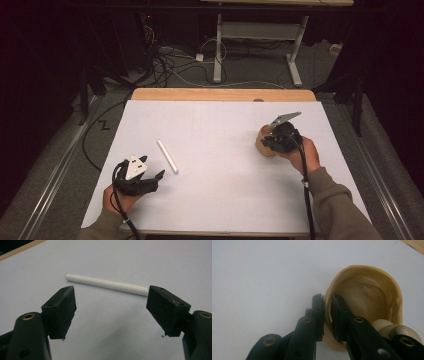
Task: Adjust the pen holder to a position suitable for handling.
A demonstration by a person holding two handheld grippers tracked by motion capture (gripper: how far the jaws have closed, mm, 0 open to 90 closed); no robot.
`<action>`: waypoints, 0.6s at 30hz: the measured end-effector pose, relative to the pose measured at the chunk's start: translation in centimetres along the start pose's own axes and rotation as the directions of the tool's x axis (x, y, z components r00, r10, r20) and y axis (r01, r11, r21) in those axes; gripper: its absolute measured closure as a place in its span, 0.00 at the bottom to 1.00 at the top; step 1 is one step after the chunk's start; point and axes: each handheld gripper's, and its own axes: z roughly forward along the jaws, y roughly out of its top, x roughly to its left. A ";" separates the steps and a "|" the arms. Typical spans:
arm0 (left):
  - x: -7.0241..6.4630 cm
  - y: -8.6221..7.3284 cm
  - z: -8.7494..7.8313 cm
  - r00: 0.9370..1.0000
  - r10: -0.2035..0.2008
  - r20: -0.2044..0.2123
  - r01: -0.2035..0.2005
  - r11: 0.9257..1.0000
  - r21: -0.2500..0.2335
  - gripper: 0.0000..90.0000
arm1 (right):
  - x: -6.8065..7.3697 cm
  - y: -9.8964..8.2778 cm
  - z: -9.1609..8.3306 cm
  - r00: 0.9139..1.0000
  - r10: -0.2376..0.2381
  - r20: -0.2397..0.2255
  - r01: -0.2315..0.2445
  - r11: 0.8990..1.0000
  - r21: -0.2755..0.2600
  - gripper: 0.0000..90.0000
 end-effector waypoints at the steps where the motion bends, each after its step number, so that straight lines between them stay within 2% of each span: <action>1: 0.0 0.0 0.0 1.000 0.000 0.000 0.000 1.000 0.000 0.26 | 0.4 0.3 0.2 1.000 -0.008 -0.008 0.008 1.000 -0.002 0.92; 4: 0.0 0.0 0.0 1.000 0.000 0.002 0.000 1.000 0.005 0.26 | 1.7 1.1 0.9 0.999 -0.040 -0.028 0.040 0.999 -0.010 0.92; 7: 0.0 0.0 0.0 1.000 0.000 0.004 0.000 1.000 0.004 0.26 | 3.0 1.9 1.5 0.997 -0.052 -0.055 0.051 0.999 -0.013 0.92; 12: 0.0 -0.1 0.0 1.000 -0.002 0.006 0.002 1.000 0.005 0.26 | 5.0 3.2 2.4 0.991 -0.099 -0.091 0.097 0.995 -0.020 0.92; 14: -0.1 -0.1 0.1 1.000 -0.002 0.006 0.002 1.000 0.005 0.26 | 5.6 3.5 2.7 0.988 -0.101 -0.117 0.098 0.995 -0.029 0.92; 18: -0.1 -0.1 0.1 1.000 0.000 0.008 0.000 1.000 0.009 0.26 | 6.7 3.9 3.0 0.982 -0.123 -0.141 0.119 0.992 -0.036 0.92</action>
